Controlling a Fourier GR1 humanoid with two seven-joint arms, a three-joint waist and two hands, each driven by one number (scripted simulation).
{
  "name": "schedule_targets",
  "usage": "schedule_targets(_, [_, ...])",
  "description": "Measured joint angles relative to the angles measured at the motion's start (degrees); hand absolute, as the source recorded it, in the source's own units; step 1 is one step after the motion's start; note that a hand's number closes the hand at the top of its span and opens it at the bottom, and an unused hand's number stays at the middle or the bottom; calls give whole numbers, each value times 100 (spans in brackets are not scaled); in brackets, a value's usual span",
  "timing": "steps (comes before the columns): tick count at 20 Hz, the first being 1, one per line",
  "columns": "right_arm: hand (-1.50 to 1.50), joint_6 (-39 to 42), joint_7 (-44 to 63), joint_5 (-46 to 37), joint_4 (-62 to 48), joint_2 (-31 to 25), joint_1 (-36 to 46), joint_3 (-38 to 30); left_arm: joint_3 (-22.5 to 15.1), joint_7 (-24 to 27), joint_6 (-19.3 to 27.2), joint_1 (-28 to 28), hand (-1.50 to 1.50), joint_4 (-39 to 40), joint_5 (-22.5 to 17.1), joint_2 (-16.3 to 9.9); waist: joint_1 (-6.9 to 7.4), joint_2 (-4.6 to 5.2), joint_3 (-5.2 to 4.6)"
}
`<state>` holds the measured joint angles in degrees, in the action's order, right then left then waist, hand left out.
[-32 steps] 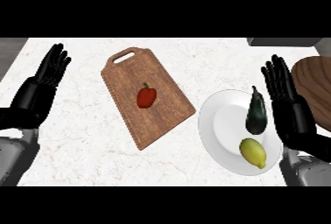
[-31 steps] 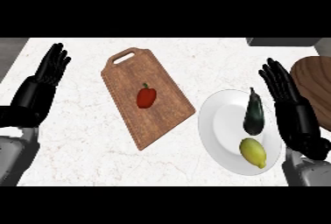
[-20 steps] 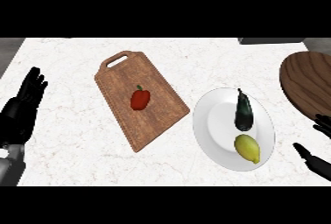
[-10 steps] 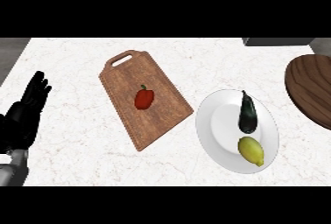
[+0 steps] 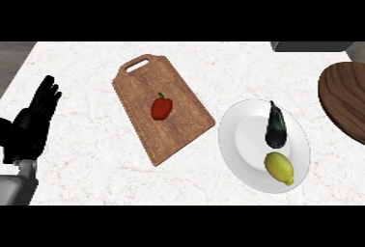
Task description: Pick the lemon from the plate and place it in the bowl
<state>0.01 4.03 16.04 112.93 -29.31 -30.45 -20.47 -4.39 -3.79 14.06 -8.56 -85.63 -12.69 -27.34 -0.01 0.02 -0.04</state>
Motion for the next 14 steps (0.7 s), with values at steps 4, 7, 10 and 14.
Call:
schedule_targets(4, [-150,535,599,30,-294,-762,483,51,-63,8,32,32,0,-60,104,90,77,15,0])
schedule_targets(7, [-150,848,952,-99,-571,-1067,895,371,-27,-50,-7,-21,0,-58,111,108,93,18,1])
schedule_targets(10, [-150,1313,1133,-95,-882,-1313,1218,596,-28,-20,11,27,0,-66,196,168,85,15,3])
schedule_targets(14, [-150,1703,1305,-255,-1350,-1323,1836,1119,59,-113,-50,-58,0,-87,220,164,92,14,3])
